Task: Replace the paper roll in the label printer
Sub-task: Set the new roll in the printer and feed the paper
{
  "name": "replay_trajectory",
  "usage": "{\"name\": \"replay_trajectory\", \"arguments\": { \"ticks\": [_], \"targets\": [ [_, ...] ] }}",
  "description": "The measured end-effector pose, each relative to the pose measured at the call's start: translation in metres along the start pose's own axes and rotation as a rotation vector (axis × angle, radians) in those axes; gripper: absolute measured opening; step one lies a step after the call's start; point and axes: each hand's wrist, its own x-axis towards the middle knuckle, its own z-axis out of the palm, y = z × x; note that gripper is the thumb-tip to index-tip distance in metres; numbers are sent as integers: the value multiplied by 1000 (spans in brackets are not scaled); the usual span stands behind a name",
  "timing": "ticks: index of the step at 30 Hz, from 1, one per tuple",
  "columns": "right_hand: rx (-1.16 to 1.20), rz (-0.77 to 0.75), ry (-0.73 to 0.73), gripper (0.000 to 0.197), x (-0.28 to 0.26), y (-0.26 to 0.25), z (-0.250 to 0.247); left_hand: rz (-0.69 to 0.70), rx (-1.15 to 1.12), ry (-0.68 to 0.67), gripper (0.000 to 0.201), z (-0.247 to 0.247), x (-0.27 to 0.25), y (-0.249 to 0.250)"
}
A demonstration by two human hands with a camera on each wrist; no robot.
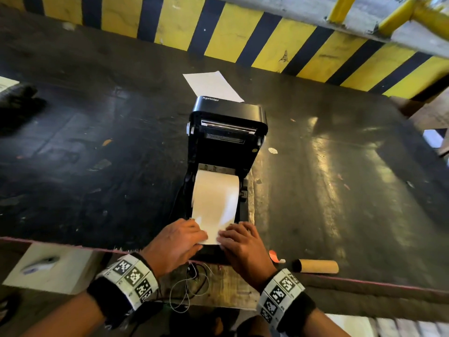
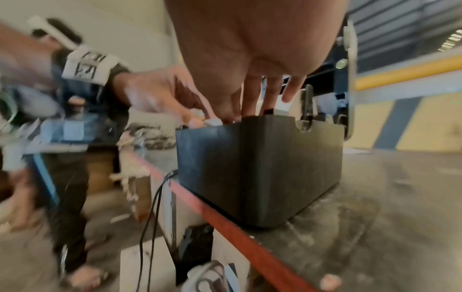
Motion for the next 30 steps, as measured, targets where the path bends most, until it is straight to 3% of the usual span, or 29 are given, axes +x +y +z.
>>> {"name": "replay_trajectory", "arguments": {
  "ticks": [3,11,14,17,19,21,23,30],
  "targets": [
    [-60,-65,-74,23,2,-3,-3,-4,20,-46,23,0,0,-2],
    [-16,52,-114,33,-7,-20,-17,-46,-2,-85,38,1,-11,11],
    [-15,54,-114,28,-12,-28,-22,-55,10,-53,41,4,-21,19],
    [-30,54,-95,19,-20,-36,-22,-81,1,-10,27,3,-31,32],
    [-56,58,-92,13,-27,-40,-23,-116,-25,24,36,0,-35,44],
    [-71,66,-92,15,-32,-44,-24,-132,-29,63,34,-1,-40,55],
    [-51,78,-89,16,-38,-53,-24,-152,-20,71,18,-3,-48,66],
    [-5,99,-134,14,-65,-84,-24,-229,-14,57,26,6,-79,93]
  ]
}}
